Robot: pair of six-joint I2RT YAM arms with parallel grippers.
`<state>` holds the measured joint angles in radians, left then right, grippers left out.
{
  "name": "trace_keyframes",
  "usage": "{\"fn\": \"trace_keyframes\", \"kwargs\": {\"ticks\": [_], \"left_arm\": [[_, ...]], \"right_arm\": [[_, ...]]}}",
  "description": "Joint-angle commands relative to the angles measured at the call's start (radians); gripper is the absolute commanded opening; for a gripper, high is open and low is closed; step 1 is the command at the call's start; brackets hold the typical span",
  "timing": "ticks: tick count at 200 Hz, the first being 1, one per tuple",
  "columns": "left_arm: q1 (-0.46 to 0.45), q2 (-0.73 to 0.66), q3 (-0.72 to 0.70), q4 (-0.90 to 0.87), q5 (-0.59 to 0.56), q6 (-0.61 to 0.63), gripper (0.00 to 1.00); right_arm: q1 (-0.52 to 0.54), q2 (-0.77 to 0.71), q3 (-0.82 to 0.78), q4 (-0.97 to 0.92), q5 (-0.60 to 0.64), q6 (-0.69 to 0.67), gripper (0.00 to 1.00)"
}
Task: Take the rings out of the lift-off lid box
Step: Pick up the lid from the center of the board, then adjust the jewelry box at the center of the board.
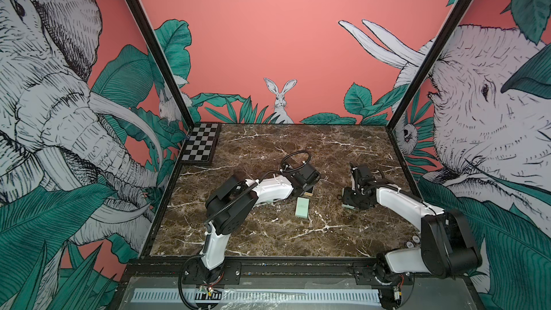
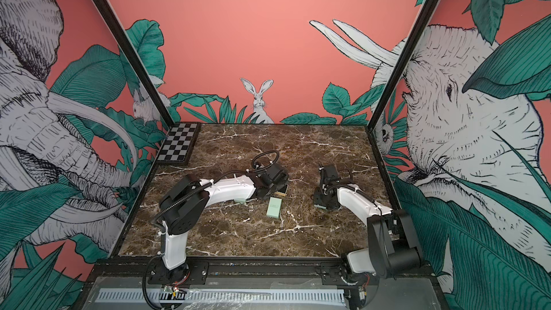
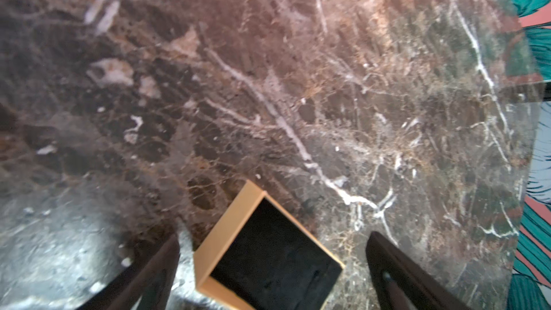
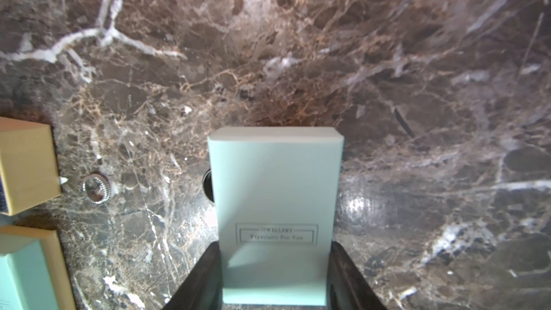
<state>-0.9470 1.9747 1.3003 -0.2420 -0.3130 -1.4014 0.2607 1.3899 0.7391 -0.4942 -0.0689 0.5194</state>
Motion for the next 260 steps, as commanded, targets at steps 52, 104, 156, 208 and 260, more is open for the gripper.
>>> {"fn": "trace_keyframes", "kwargs": {"ticks": [52,104,156,208,260], "left_arm": [[-0.016,-0.029,0.003,-0.019,0.0,-0.031,0.99],[-0.016,0.004,0.049,-0.025,-0.021,-0.01,0.99],[-0.003,0.063,0.132,-0.039,-0.03,0.039,0.99],[0.026,0.115,0.206,-0.019,-0.007,0.093,0.99],[0.034,0.186,0.325,0.025,0.037,0.17,0.99]], "right_arm": [[-0.002,-0.021,-0.014,0.022,-0.026,0.0,0.4],[-0.003,-0.041,-0.026,0.043,-0.048,-0.002,0.39],[-0.003,-0.062,-0.037,0.059,-0.067,-0.004,0.37],[-0.003,-0.092,-0.058,0.086,-0.086,-0.001,0.36],[0.003,-0.088,-0.063,0.112,-0.128,-0.004,0.34]]}}
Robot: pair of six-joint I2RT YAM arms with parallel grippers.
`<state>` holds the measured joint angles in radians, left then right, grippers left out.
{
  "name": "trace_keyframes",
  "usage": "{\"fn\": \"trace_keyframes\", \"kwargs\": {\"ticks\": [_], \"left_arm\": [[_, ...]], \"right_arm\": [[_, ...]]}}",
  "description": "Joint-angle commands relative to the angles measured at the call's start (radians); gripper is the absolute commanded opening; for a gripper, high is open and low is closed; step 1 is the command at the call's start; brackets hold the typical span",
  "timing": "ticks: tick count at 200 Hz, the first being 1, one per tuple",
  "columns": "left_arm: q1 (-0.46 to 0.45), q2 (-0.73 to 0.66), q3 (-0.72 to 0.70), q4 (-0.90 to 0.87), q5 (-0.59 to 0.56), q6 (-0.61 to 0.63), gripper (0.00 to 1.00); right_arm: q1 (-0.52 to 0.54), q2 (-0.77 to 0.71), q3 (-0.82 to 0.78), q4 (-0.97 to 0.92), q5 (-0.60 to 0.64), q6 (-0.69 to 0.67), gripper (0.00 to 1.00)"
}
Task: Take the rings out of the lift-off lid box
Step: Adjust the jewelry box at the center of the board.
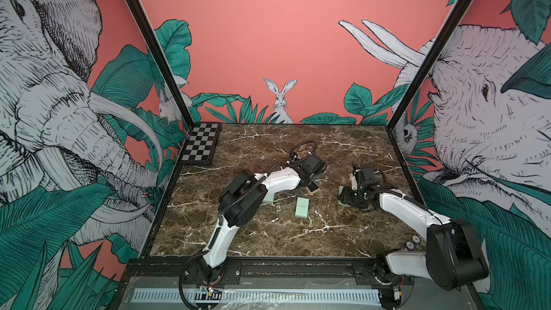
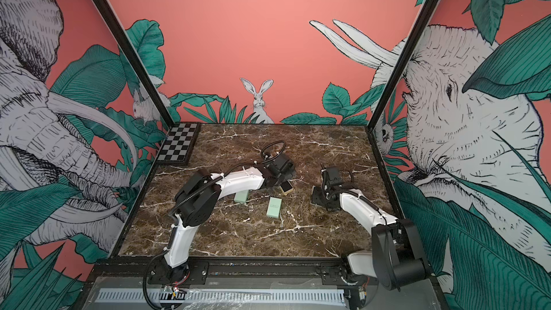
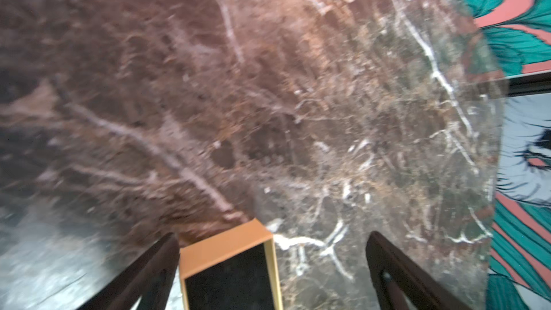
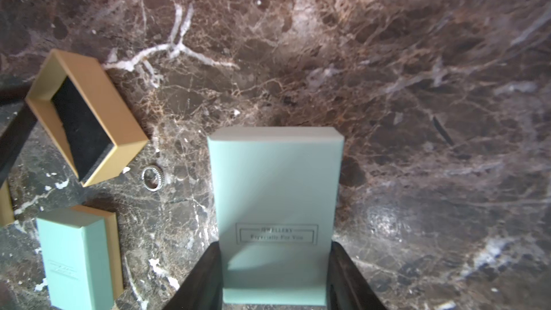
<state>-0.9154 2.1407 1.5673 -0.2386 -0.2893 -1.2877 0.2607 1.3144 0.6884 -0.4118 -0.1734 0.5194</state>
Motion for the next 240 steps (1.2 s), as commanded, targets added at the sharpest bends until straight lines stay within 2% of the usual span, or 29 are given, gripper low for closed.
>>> {"fn": "trace_keyframes", "kwargs": {"ticks": [1,30,63,85,127,159,207,240], "left_arm": [[0.003,0.021,0.06,0.02,0.014,0.057,0.99],[0.017,0.006,0.057,0.009,0.012,0.088,0.99],[0.059,-0.12,-0.038,-0.024,-0.004,0.168,0.99],[0.095,-0.221,-0.074,-0.13,-0.011,0.278,0.99],[0.131,-0.475,-0.185,-0.305,-0.115,0.468,0.99],[0.148,-0.64,-0.22,-0.42,-0.132,0.648,0.99],[0.186,-0.878,-0.331,-0.453,-0.168,0.965,0.99],[0.197,-0.98,-0.412,-0.466,-0.305,1.081,0.99]], "right_arm": [[0.004,-0.011,-0.013,0.03,-0.024,-0.004,0.34],[0.011,-0.014,-0.007,0.031,-0.037,-0.013,0.32],[0.038,0.012,0.061,-0.03,-0.043,-0.05,0.33],[0.064,0.029,0.107,-0.099,0.02,-0.062,0.33],[0.162,0.102,0.232,-0.214,0.112,-0.064,0.34],[0.212,0.189,0.367,-0.296,0.089,-0.097,0.34],[0.289,0.354,0.563,-0.428,0.084,-0.164,0.34],[0.311,0.44,0.661,-0.484,0.088,-0.176,0.34]]}}
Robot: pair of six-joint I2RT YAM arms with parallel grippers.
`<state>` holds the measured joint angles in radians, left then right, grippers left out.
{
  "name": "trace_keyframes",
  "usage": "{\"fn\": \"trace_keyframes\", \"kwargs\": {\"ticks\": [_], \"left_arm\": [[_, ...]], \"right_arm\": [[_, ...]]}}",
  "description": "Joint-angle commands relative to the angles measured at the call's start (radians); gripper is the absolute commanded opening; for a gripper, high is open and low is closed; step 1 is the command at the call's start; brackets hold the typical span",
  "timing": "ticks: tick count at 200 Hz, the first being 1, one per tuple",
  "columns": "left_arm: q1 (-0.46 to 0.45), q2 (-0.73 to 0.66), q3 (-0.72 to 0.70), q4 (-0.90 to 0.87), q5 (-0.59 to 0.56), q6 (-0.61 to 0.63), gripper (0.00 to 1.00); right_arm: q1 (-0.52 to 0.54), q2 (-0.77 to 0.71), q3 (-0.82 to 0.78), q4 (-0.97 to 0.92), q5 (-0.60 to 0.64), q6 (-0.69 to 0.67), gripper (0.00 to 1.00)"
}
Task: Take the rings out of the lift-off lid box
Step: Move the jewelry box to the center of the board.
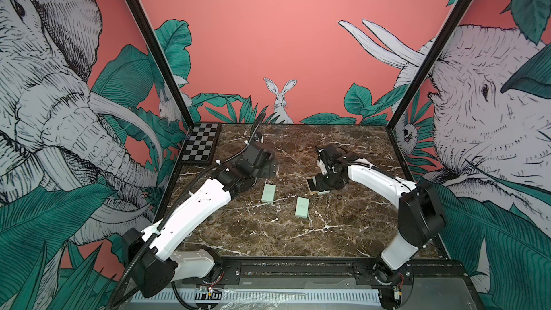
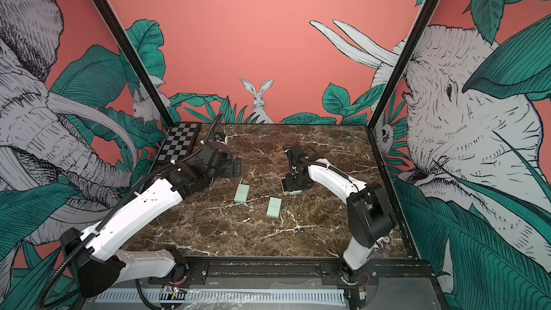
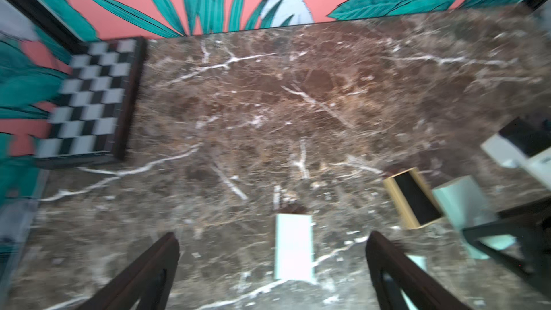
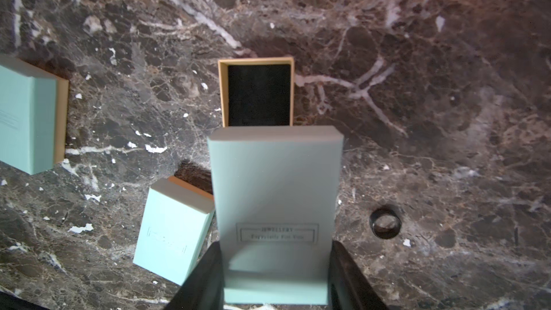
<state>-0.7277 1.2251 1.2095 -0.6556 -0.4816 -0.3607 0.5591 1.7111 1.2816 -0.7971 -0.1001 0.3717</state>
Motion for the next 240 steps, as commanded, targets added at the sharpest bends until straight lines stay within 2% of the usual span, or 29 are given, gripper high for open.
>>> {"fn": "trace_keyframes", "kwargs": {"ticks": [1,37,101,240], "left_arm": [[0.01,-0.067,-0.057,-0.048,-0.114,0.157,0.99],[0.01,-0.154,-0.137,0.005,-0.144,0.181,0.99],[0.01,-0.2,-0.139,0.005,-0.186,0.204,0.99],[0.01,-0.226,-0.151,0.016,-0.212,0.218,0.99]], "right_arm": [[0.013,0.046,0.07,-0.099,0.015,-0.027,0.34],[0.017,0.108,0.131,-0.11,0.027,-0.013,0.34],[0.022,0.179,0.194,-0.111,0.063,0.007,0.32],[0.025,0.243,0.214,-0.05,0.067,0.053,0.29]]}}
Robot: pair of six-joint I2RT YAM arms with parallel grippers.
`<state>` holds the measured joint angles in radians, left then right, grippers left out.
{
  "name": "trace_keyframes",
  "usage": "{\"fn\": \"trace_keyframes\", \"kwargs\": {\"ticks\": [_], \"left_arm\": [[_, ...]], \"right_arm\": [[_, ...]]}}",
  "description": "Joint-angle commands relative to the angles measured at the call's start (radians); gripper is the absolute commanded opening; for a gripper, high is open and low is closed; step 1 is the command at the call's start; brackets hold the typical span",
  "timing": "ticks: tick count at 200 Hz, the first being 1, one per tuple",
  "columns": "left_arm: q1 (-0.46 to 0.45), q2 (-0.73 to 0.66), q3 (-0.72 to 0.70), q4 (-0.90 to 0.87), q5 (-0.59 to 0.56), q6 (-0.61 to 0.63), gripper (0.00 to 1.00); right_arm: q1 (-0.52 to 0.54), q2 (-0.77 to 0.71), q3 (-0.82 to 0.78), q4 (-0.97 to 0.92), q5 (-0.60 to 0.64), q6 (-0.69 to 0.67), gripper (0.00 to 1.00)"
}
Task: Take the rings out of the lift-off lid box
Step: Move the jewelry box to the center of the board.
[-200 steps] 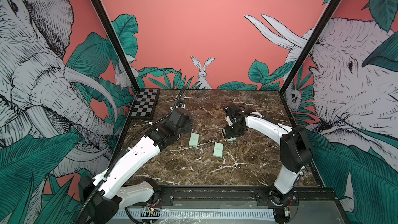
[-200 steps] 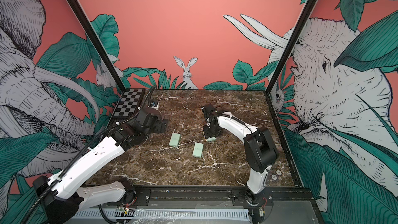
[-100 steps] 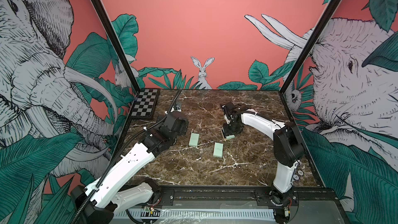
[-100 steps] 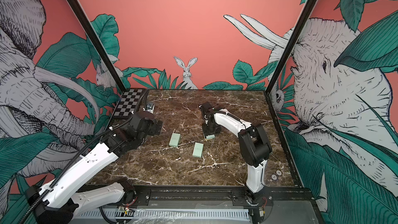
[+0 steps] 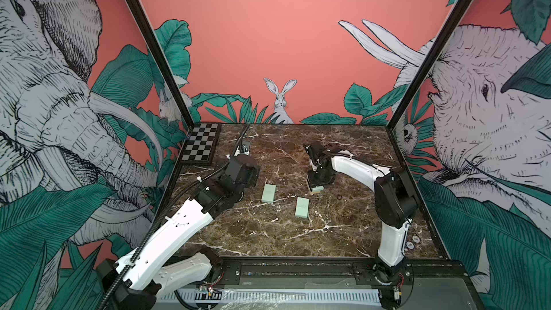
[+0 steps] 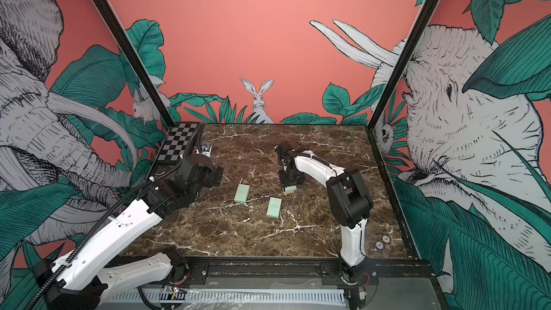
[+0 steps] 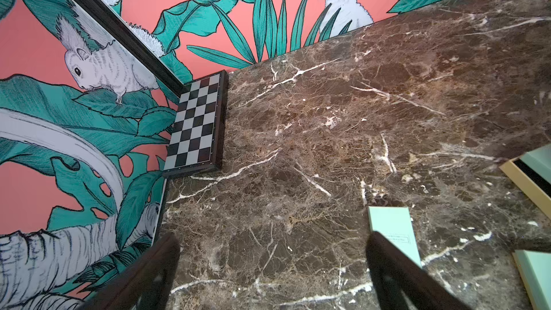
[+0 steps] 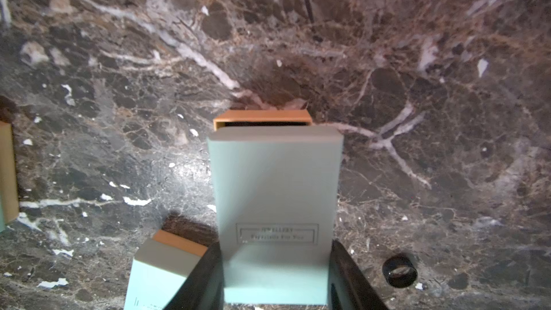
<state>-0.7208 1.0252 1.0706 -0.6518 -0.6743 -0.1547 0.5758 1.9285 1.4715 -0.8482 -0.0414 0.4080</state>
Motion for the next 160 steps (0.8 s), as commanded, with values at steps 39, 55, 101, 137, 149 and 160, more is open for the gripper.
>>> {"fn": "trace_keyframes", "kwargs": {"ticks": [39,55,101,137,149,160], "left_arm": [[0.003,-0.028,-0.015,0.014,-0.021,0.013,0.99],[0.003,-0.027,-0.015,0.016,-0.021,0.014,0.99],[0.003,-0.027,-0.017,0.017,-0.021,0.016,0.99],[0.003,-0.031,-0.016,0.016,-0.021,0.017,0.99],[0.003,-0.031,-0.016,0.017,-0.021,0.017,0.99],[0.003,-0.031,-0.016,0.017,-0.019,0.018,0.99]], "right_arm": [[0.014,0.03,0.029,0.016,0.002,0.023,0.28],[0.015,0.035,0.034,0.016,0.003,0.023,0.28],[0.017,0.042,0.039,0.018,0.004,0.026,0.28],[0.018,0.051,0.041,0.014,0.006,0.031,0.27],[0.02,0.05,0.041,0.013,0.01,0.032,0.27],[0.019,0.049,0.039,0.014,0.012,0.034,0.27]]}}
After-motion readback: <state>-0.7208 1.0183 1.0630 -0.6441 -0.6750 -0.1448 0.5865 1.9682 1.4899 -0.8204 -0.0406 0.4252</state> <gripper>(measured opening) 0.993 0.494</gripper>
